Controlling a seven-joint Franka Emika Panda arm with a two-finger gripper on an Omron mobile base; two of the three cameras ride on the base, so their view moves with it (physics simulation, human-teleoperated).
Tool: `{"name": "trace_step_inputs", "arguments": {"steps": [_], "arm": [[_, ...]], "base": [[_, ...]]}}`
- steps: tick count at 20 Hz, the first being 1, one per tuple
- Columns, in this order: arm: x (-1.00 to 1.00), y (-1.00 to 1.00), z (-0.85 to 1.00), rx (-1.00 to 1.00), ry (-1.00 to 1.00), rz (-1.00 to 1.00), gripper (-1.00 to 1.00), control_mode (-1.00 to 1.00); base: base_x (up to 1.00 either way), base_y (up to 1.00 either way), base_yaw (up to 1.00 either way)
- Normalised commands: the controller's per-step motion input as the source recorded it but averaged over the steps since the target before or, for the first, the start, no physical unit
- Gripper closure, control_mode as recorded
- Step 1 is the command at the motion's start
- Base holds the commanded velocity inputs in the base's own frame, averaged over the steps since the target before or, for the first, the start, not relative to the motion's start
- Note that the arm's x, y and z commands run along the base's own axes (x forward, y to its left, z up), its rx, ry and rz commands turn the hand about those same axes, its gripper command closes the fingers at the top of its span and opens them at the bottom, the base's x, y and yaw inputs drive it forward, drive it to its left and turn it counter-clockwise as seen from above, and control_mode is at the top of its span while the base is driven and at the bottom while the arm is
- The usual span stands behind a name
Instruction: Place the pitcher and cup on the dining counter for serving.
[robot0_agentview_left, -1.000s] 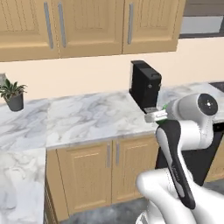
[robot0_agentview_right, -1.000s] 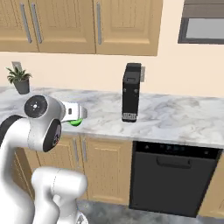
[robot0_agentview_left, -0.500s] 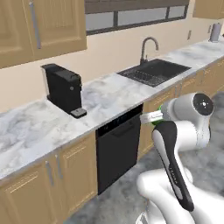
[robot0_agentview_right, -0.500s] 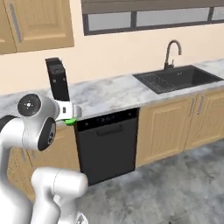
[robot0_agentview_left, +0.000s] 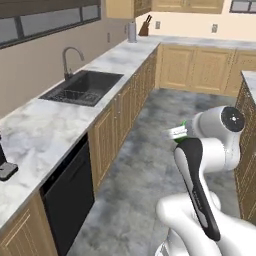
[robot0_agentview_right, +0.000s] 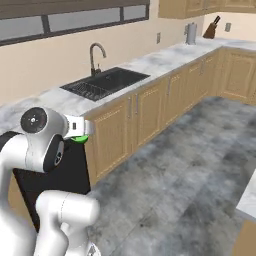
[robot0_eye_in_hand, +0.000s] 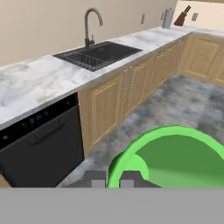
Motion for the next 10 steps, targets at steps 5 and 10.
{"name": "trace_step_inputs", "arguments": {"steps": [5,10], "arm": [[0.00,0.00,0.00,0.00,0.00,0.00,1.00,1.00],[0.00,0.00,0.00,0.00,0.00,0.00,1.00,1.00]], "base": [[0.65,0.00,-0.67],[0.93,0.33,-0.59]]}}
